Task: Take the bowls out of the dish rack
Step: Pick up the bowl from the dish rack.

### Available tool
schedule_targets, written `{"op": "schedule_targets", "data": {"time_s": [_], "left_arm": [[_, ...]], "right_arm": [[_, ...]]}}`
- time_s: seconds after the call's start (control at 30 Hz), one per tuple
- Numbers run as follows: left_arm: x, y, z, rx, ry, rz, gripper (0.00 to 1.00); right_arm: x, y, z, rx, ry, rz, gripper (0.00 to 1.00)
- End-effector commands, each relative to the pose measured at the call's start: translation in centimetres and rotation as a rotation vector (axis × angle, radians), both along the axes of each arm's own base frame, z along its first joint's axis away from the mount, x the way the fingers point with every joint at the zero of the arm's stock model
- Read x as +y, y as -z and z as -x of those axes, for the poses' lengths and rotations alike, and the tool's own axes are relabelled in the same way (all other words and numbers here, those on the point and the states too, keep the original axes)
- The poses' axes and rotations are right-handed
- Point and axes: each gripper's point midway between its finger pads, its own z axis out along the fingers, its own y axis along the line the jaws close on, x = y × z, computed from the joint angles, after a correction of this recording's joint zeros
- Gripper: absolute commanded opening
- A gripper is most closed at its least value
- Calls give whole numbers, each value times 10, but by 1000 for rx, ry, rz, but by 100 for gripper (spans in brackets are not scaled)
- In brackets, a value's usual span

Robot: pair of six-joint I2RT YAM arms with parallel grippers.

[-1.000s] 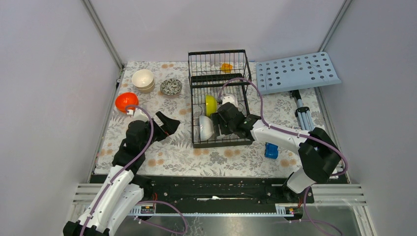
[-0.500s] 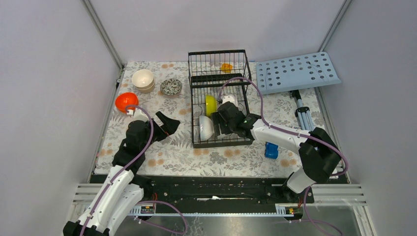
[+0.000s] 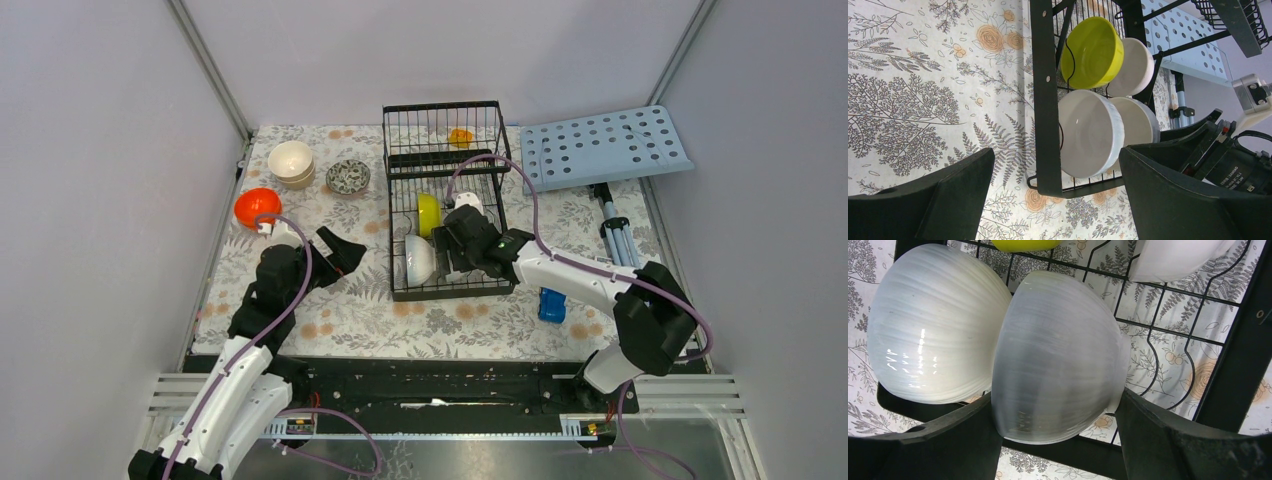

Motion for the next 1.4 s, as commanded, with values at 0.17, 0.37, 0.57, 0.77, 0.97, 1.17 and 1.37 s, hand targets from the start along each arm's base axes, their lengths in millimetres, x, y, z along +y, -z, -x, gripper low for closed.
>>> {"op": "schedule_targets", "data": {"time_s": [0.17, 0.37, 0.57, 0.77, 0.97, 1.17, 1.37], "left_arm": [[-2, -13, -5, -51, 0, 16, 99], [-1, -13, -5, -49, -2, 15, 99], [-1, -13, -5, -50, -2, 15, 99], [-1, -13, -5, -48, -2, 15, 99], [-1, -13, -5, -48, -2, 15, 99], [-1, -14, -5, -49, -4, 14, 99], [0, -14, -5, -49, -8, 13, 99]], "right_arm": [[13, -53, -11, -92, 5, -92, 0], [17, -63, -10, -105, -11, -92, 0], [18, -68, -9, -117, -14, -75, 0], [16, -72, -9, -127, -7, -58, 0], [12, -73, -10, -134, 0, -33, 0], [12, -78, -10, -149, -2, -8, 0], [10, -83, -11, -165, 4, 31, 0]]}}
